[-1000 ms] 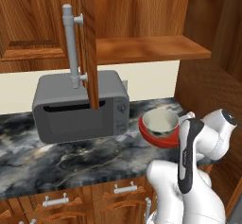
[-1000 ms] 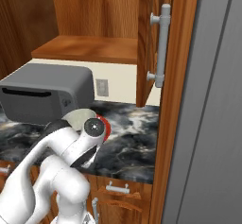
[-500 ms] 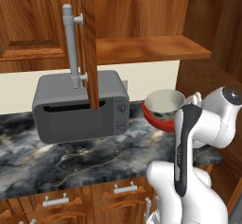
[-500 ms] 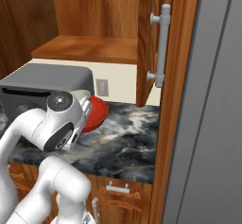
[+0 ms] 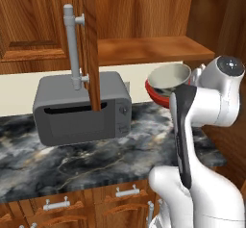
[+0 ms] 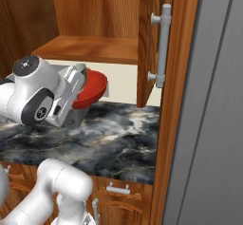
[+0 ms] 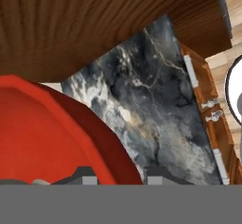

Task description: Pick up the bowls on the counter and stack them on top of one another in the open cabinet. Place the smaller bowl on top of the larger bowl.

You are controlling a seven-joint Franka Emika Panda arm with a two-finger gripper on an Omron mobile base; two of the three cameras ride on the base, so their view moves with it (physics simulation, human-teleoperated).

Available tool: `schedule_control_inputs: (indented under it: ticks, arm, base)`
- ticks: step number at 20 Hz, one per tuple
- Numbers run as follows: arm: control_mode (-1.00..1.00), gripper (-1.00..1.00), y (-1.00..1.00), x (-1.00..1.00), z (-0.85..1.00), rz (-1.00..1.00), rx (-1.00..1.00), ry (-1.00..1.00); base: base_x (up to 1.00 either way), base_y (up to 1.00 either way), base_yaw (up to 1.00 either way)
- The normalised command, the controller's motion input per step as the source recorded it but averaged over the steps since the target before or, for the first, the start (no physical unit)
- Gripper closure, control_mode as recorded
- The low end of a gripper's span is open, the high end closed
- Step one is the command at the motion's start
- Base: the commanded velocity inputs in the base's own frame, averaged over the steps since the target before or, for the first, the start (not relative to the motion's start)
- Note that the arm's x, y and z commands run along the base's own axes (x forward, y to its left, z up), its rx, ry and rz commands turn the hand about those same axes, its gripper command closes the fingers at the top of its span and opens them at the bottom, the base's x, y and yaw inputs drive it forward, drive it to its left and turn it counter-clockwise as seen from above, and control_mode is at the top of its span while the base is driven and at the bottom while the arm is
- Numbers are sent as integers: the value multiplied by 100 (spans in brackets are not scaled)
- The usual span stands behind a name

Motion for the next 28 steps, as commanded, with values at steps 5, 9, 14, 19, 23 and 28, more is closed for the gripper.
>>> schedule_control_inputs:
  ticks: [5,9,14,19,23,28]
  arm:
    - [-100,100,0,8,85,0,-1,-3]
    - [-100,100,1,7,73,0,-6,-9]
    - [-100,100,0,26,51,0,-6,-9]
    - [-100,100,0,81,3,0,-5,-3]
    - [-100,100,-2,92,0,0,0,0]
    - [-100,100,-5,64,0,0,0,0]
  base:
    - [0,0,0]
    - [0,0,0]
    - [0,0,0]
    - [0,0,0]
    - [0,0,0]
    - [0,0,0]
